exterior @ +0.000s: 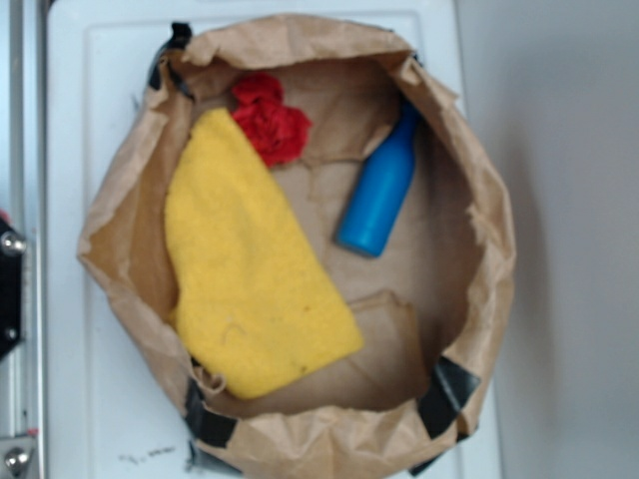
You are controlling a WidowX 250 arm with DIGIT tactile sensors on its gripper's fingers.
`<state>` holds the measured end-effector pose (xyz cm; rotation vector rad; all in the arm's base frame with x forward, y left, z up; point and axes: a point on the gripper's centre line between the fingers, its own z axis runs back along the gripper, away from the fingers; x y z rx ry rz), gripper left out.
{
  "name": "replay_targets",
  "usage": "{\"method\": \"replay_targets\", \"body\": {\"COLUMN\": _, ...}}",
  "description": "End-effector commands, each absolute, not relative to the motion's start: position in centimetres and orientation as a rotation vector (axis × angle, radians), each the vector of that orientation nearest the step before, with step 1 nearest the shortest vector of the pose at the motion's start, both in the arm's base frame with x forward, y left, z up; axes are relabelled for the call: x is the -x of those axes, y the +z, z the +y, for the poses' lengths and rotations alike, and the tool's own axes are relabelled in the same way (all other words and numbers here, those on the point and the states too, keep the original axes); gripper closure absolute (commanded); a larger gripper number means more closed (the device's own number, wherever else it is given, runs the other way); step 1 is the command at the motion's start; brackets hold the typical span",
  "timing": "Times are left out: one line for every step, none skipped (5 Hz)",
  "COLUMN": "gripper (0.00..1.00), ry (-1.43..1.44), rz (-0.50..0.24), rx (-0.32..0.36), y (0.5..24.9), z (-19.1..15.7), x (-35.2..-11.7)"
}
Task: Grab the yellow cloth.
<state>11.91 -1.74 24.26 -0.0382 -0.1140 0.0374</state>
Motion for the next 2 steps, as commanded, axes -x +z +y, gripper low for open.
{"method": "replay_targets", "body": {"gripper": 0.00, "ry": 0.037, "rz": -0.114, "rx": 0.038, "y": 24.3, "z": -1.7, "x": -11.9}}
{"method": "replay_targets", "body": {"gripper": 0.00, "ry": 0.157, "rz": -0.196, "rx": 0.042, "y": 24.0, "z": -2.4, "x": -16.9}}
